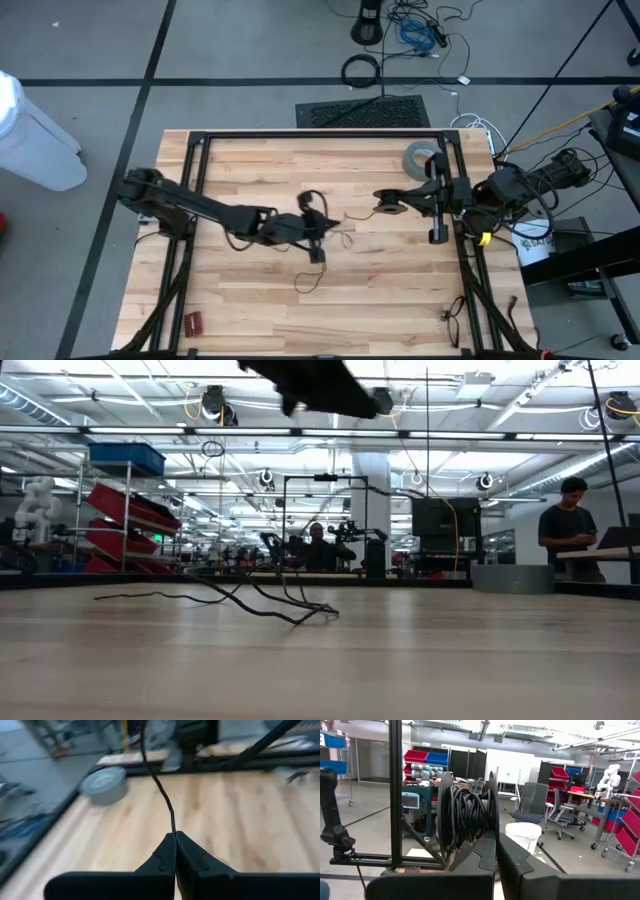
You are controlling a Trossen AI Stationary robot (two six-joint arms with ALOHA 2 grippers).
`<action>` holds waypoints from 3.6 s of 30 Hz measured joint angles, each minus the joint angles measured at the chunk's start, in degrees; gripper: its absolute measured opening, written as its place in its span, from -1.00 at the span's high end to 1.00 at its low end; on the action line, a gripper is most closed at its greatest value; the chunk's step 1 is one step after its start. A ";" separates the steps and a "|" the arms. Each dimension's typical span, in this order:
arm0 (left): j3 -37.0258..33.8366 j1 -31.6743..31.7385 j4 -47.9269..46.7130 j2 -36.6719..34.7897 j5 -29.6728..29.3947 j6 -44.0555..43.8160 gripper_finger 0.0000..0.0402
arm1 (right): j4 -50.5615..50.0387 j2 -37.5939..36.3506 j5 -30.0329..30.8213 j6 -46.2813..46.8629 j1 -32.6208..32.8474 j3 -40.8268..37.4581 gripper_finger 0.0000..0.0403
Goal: Coil cords
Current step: Coil the black wire onto the spool
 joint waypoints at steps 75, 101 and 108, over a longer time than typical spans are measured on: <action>16.17 -9.48 -20.46 -22.37 -23.51 3.60 1.00 | 3.92 25.85 8.86 3.19 -9.50 0.00 1.00; 16.17 -8.82 5.02 -1.51 -0.12 0.17 1.00 | 15.33 32.20 19.28 5.47 -10.93 0.00 1.00; 16.17 -8.94 5.84 4.00 6.91 -1.33 1.00 | 15.25 32.17 17.44 6.63 -10.38 0.00 1.00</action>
